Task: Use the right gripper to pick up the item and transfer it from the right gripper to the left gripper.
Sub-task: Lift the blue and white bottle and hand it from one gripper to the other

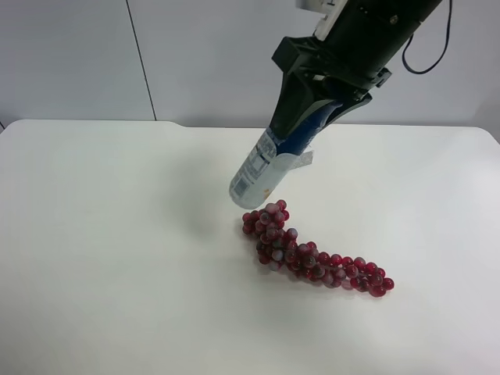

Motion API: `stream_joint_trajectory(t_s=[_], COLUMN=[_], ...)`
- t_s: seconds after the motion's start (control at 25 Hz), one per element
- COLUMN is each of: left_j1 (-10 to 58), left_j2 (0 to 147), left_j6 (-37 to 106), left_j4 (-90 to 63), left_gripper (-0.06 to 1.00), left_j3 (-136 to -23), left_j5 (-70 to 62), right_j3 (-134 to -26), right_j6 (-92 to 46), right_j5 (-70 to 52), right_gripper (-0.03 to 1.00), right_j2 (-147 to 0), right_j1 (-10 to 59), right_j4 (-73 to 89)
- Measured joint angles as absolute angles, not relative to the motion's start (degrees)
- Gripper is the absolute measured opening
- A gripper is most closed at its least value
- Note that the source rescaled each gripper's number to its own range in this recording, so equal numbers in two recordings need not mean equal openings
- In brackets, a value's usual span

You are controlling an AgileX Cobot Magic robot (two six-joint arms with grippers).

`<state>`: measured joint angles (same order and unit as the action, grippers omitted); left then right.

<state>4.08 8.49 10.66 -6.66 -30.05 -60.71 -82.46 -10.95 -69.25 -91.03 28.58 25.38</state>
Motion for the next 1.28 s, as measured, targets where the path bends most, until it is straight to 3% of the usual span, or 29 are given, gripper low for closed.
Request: stream_joint_trajectory(t_s=[0.16,0.36,0.76,1.28], left_j1=[5.0,12.4,28.5,40.1], left_j2=[14.7,20.2,34.1,53.2], left_j6=[19.6,24.8,26.3,26.4], left_j4=[-11.1,-12.6,-8.3,-6.4], left_gripper=[1.00,1.00,1.00,1.00], left_j3=[-31.6,-33.2,-39.1,-48.0], left_j5=[-60.6,-60.2,-58.7,-50.8], right_j3=[-82.5,-82.5,-82.5,-82.5], right_j6=[-12.1,-14.9,-17.2,-17.2], right_j5=[-68.5,-67.5,-63.7,-58.9], right_gripper=[0.01,0.01,0.01,0.01], right_j2=[-91.0,-91.0,-91.0,-91.0], right_j1=[32.6,34.1,37.7,40.4], right_j4=[27.1,35.1,40.0,44.3])
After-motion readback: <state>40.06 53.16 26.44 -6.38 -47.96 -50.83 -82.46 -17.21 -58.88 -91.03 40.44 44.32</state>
